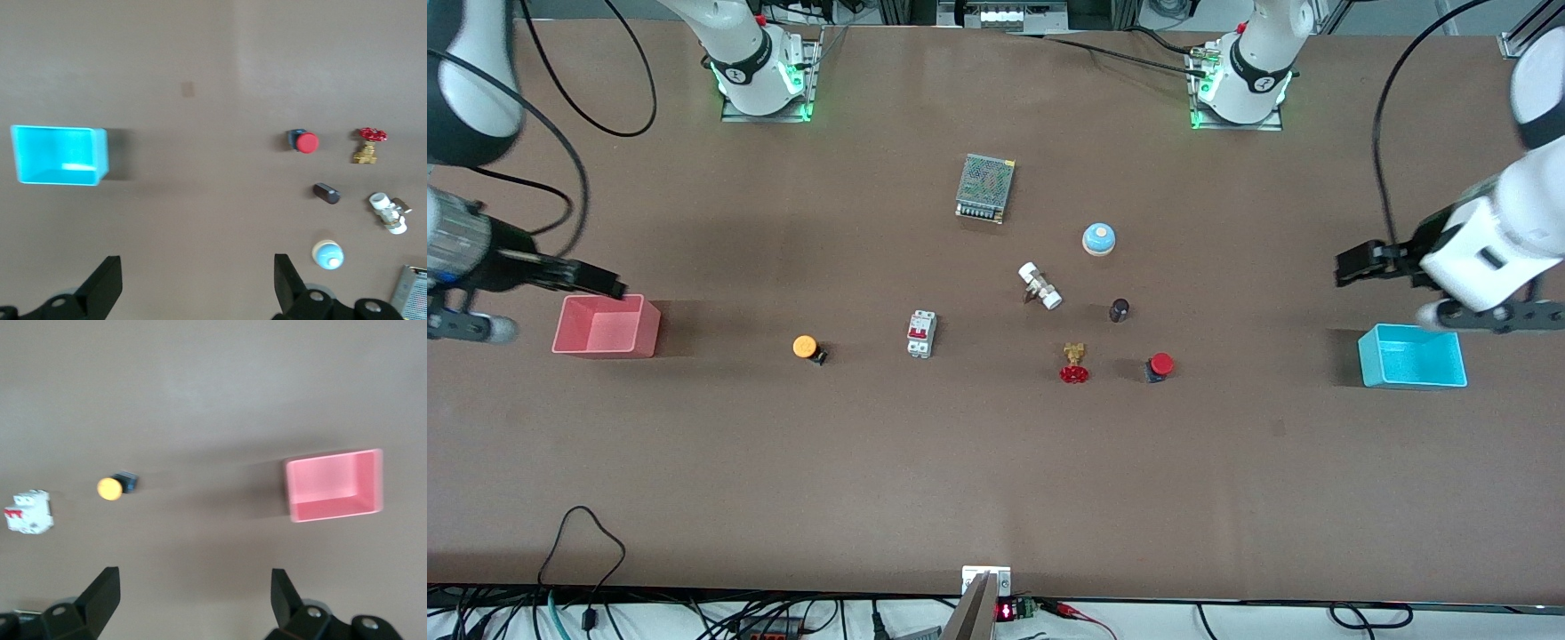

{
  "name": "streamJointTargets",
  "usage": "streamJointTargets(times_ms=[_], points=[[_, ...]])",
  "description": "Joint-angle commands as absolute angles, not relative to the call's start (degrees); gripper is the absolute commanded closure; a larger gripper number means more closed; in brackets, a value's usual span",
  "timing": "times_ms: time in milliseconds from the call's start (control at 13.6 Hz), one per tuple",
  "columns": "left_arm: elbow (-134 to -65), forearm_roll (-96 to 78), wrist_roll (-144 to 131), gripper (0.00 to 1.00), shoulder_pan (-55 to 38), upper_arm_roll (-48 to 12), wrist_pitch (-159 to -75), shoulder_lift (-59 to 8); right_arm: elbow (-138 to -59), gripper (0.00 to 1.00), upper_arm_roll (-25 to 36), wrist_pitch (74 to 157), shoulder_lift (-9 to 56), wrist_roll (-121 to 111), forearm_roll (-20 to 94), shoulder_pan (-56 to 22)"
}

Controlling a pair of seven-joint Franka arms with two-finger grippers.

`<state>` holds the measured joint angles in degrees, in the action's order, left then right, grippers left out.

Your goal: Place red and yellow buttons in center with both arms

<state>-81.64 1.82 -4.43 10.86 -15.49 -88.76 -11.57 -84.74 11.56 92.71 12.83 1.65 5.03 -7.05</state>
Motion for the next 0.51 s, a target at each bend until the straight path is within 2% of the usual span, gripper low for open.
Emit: streamJointTargets(times_ms=[0,147,220,441], points=[[-96.7,-0.6,4.4,0.00,5.3,-6.9,-99.1,-1.0,-84.9,0.00,10.6,91.5,10.2,-2.5,4.2,-3.1],[-102.1,-0.6,5.5,0.00,-1.4,-0.6,-101.9,3.0,-84.9,0.00,3.6,91.9,10.0,-3.8,3.7,3.7],[-102.3,-0.6,6.0,0.00,-1.5,-0.4,-102.0,3.5,-84.9,0.00,1.0,92.0,9.8,-3.8,3.6,5.9],[-100.7,-0.8,5.9,0.00,-1.1,-0.3,-101.3,3.4,-85.8,0.00,0.1,91.2,8.0,-3.3,0.1,5.3]])
